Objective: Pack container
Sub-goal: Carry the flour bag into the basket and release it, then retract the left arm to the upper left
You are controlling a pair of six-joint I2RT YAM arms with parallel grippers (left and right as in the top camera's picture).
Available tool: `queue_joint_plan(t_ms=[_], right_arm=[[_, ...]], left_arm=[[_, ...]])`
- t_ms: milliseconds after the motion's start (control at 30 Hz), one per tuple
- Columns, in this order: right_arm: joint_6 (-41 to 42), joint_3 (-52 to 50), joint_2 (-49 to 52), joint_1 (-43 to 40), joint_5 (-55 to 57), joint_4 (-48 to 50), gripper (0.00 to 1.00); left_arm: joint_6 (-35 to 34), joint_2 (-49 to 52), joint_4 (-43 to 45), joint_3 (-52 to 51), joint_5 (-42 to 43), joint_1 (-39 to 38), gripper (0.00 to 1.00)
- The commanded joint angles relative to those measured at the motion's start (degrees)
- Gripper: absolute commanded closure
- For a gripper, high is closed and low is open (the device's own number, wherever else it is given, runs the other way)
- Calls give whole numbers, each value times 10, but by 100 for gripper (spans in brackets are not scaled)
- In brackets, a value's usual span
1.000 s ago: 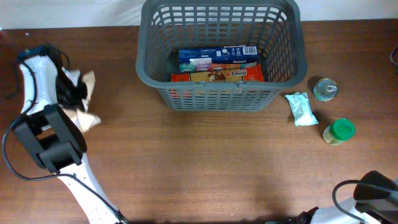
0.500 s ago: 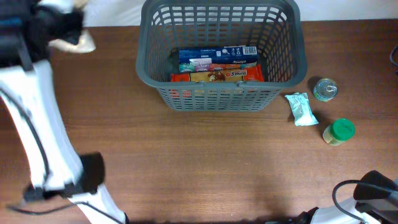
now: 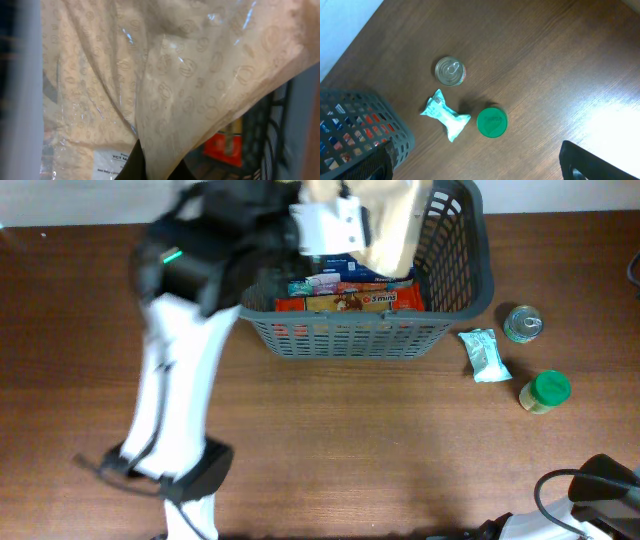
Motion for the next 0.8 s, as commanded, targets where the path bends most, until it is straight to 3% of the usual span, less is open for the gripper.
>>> queue_joint_plan(t_ms=[0, 267, 700, 733, 767], right_arm=[[4, 2, 2, -2, -3, 0, 1], [4, 2, 2, -2, -3, 0, 1], [4, 2, 2, -2, -3, 0, 1], [4, 2, 2, -2, -3, 0, 1], [4, 2, 2, -2, -3, 0, 1]], left_arm=[[6, 63, 14, -13, -5, -9, 98], [-176, 161, 14, -15, -23, -31, 99], [-183, 209, -61, -42, -38, -50, 97], [-183, 209, -60, -42, -44, -50, 82], [-183, 209, -57, -42, -46, -50, 34]])
